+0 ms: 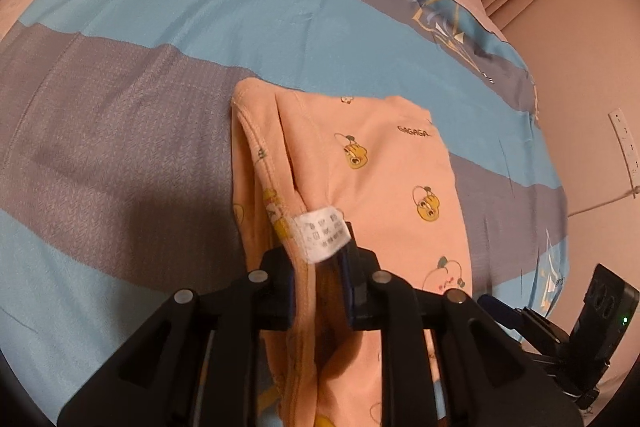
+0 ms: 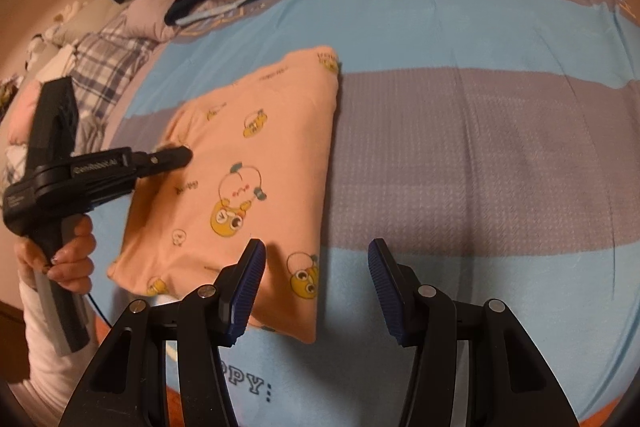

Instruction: Fold small clothes

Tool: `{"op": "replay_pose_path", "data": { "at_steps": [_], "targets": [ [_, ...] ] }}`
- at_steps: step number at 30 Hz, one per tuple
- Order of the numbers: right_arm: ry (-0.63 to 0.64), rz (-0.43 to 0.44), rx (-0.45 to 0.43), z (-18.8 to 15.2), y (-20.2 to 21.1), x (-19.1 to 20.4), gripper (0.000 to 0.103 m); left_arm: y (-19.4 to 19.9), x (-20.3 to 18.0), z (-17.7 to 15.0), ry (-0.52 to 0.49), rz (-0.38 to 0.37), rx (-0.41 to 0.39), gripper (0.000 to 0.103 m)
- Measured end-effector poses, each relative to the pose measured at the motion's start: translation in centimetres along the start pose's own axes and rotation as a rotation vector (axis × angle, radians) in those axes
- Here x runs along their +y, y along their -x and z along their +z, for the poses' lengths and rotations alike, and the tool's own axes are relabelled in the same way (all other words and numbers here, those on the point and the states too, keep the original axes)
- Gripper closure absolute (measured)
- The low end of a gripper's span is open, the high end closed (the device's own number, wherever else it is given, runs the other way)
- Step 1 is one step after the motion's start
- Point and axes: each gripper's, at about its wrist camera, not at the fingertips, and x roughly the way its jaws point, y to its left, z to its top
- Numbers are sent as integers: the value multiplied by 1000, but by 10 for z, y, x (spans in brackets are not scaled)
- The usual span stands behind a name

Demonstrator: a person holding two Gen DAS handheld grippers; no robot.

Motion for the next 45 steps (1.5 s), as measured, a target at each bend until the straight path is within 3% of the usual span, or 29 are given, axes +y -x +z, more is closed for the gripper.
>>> {"op": "replay_pose_path", "data": {
  "at_steps": [7, 13, 19, 23, 26, 28, 31, 37, 42, 45],
  "targets": [
    [19, -23, 10, -3, -2, 4, 50, 19, 1, -20, -20, -10, 13, 78],
    [28, -43, 39, -7, -11, 8, 50, 14, 11, -48, 11, -26, 75, 70],
    [37, -64, 53, -12, -14, 10, 50, 11, 27, -65, 92, -55, 88, 61],
    [39, -74, 56, -11, -11, 8, 50, 16, 21, -68, 70, -40, 92, 58],
    [31, -67, 30, -5, -5, 5, 50, 24, 19, -61, 71, -32, 75, 48],
    [27, -60, 0, 4, 1, 2, 50, 30, 20, -55, 71, -53, 31, 33],
    [20, -32, -23, 16, 1, 0, 50, 31, 21, -43, 76, -46, -14, 26],
    [-8, 51, 30, 30, -29, 2, 49, 1, 25, -28, 93, -88, 43, 25],
    [-24, 102, 78, 33, -48, 6, 49, -10, 18, -24, 64, -75, 45, 27],
    [-21, 119, 75, 36, -49, 9, 49, -15, 15, -21, 51, -85, 49, 34]
  ]
}}
